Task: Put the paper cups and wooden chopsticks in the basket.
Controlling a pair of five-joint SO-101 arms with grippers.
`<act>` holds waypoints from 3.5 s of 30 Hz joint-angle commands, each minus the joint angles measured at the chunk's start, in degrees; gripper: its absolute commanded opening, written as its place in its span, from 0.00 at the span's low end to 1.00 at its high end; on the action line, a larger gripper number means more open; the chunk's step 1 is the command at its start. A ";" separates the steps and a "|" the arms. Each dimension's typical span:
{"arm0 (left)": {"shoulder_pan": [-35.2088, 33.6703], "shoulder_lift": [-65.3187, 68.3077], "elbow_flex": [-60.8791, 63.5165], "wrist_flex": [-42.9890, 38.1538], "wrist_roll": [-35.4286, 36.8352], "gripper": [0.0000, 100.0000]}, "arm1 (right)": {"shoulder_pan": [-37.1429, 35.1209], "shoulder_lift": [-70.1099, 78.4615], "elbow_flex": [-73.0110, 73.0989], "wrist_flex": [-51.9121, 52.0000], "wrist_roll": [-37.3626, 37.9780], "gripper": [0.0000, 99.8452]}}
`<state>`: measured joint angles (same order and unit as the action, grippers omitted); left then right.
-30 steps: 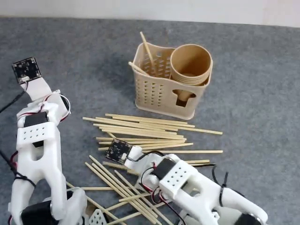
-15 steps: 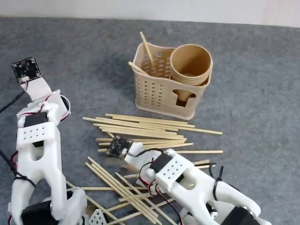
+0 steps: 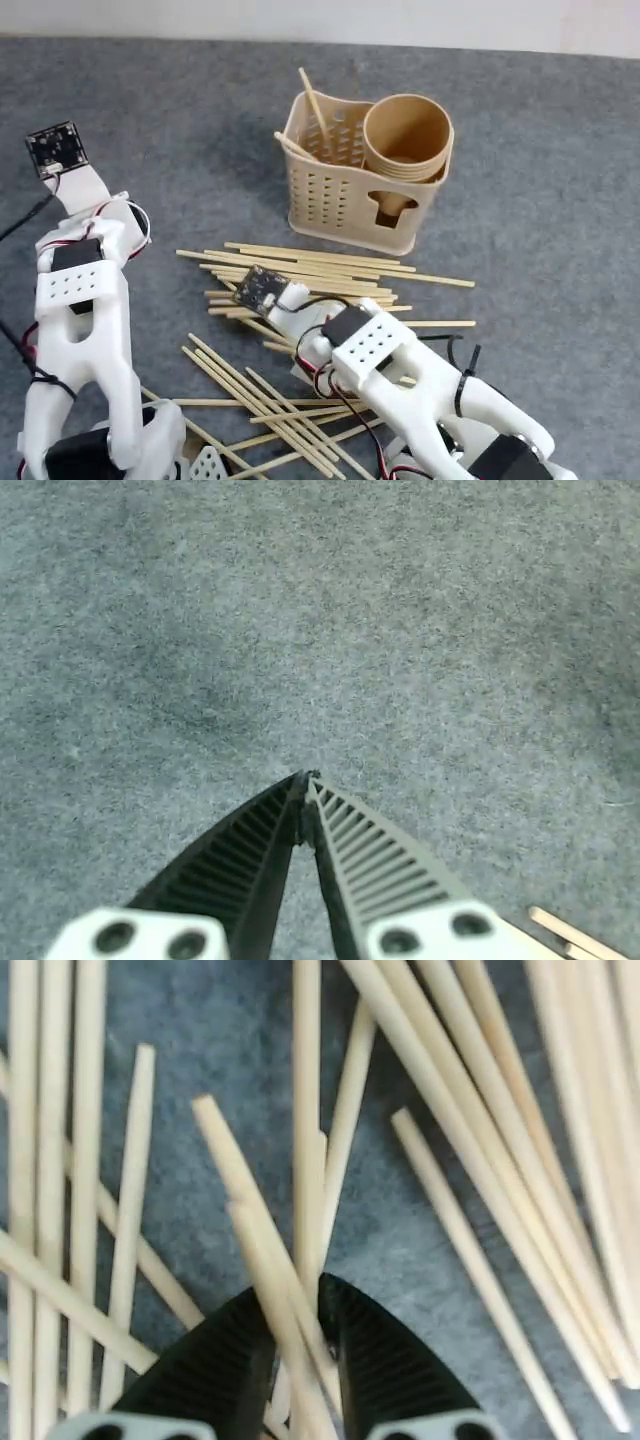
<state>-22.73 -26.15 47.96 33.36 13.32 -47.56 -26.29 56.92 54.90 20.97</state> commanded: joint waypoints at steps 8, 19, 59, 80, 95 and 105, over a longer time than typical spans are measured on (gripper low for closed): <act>-0.92 -1.63 -0.57 -1.05 0.53 0.01 | 0.57 -0.22 -11.38 9.10 0.35 0.01; -1.01 -1.63 -0.57 -1.05 0.53 0.01 | 0.66 -0.31 -19.03 15.43 0.35 0.00; -1.01 -1.63 -0.57 -1.14 0.53 0.01 | 7.69 -0.22 -69.23 29.32 -16.18 0.00; -1.01 -1.63 -0.48 -1.14 0.44 0.01 | 11.74 -0.22 -72.13 0.48 -18.11 0.00; -1.01 -1.63 -0.22 -2.55 0.35 0.01 | 21.76 0.66 -71.78 -16.31 -18.11 0.00; -1.89 -1.63 -0.22 -2.64 0.44 0.01 | 24.13 3.12 -57.89 -39.34 -18.11 0.00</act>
<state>-23.52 -26.15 47.96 31.78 13.32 -24.88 -23.03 -3.74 22.73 3.12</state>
